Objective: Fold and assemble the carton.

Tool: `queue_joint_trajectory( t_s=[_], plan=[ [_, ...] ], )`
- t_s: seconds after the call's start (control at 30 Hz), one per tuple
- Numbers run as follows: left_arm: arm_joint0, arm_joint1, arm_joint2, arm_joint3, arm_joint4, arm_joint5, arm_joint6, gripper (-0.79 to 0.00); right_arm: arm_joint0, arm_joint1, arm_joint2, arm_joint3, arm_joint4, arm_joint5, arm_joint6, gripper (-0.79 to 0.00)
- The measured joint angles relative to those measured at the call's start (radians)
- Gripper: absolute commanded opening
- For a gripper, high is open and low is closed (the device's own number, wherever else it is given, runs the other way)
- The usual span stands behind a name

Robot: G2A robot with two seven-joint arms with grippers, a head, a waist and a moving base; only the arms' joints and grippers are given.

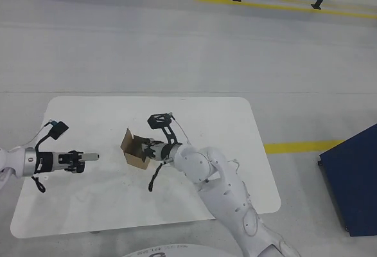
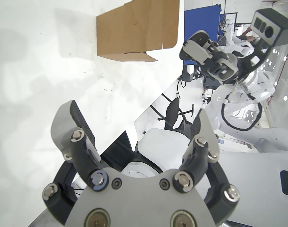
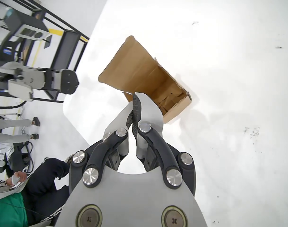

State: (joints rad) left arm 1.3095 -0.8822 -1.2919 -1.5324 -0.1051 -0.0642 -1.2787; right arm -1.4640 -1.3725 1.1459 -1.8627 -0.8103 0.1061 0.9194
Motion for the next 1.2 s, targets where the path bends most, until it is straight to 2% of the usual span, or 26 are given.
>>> queue_joint_trajectory(
  t_s=[0.23,0.4,0.53,0.73,1.07,1.2],
  plan=[
    [-0.046,-0.014,0.059,0.024,-0.007,0.051,0.052,0.000,0.070,0.004,-0.035,0.128,0.095,-0.131,0.103,-0.785],
    [-0.085,-0.025,0.099,0.050,-0.019,0.072,0.079,0.000,0.144,-0.003,-0.072,0.229,0.179,-0.172,0.115,-0.785],
    [-0.110,-0.032,0.134,0.062,-0.010,0.082,0.088,0.000,0.206,-0.010,-0.094,0.322,0.222,-0.139,0.112,-0.785],
    [-0.127,-0.036,0.147,0.088,-0.016,0.080,0.088,0.000,0.309,-0.026,-0.148,0.464,0.256,-0.055,0.146,-0.785],
    [-0.138,-0.039,0.162,0.106,-0.016,0.077,0.101,0.000,0.413,-0.050,-0.231,0.590,0.271,0.038,0.149,-0.785],
    [-0.139,-0.039,0.160,0.119,-0.022,0.070,0.099,0.000,0.426,-0.054,-0.240,0.606,0.291,0.044,0.131,-0.785]
  ],
)
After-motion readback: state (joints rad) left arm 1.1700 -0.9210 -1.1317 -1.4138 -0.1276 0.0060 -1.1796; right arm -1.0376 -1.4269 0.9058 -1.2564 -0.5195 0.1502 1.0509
